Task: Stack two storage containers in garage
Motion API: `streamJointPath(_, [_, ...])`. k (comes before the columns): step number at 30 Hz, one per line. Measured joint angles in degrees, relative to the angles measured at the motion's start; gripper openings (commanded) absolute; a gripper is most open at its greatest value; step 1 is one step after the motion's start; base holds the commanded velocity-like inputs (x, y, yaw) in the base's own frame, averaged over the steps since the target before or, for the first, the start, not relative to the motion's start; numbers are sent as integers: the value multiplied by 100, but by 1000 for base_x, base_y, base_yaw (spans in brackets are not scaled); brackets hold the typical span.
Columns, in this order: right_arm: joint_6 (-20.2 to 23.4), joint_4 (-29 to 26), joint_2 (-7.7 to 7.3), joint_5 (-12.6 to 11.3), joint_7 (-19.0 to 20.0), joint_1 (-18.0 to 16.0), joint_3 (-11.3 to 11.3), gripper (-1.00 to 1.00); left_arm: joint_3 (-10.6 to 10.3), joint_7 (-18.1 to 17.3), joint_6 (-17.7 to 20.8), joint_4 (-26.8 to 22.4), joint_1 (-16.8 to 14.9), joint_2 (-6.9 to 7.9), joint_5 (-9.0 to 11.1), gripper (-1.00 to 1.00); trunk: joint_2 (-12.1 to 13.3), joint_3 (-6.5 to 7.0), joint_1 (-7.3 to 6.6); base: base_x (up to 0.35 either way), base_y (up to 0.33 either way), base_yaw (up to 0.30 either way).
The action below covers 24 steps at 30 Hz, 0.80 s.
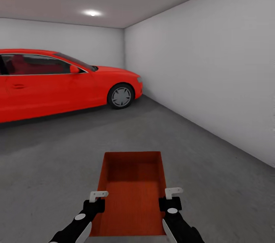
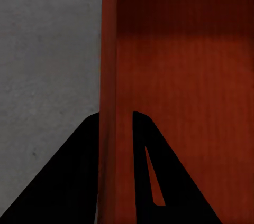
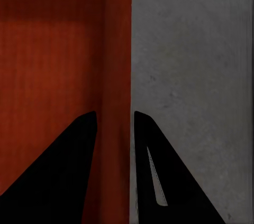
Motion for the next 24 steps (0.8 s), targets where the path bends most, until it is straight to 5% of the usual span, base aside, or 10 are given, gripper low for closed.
streamJointPath(16, [0, -3, 0, 3, 0, 0, 0, -100, -2, 0, -6, 2, -2, 0, 3, -100, 0, 0, 0, 333, 0, -215])
streamJointPath(24, [0, -3, 1, 6, -1, -1, 1, -100, -5, 1, -9, 3, -1, 0, 11, -100, 0, 0, 3, 93, 0, -215])
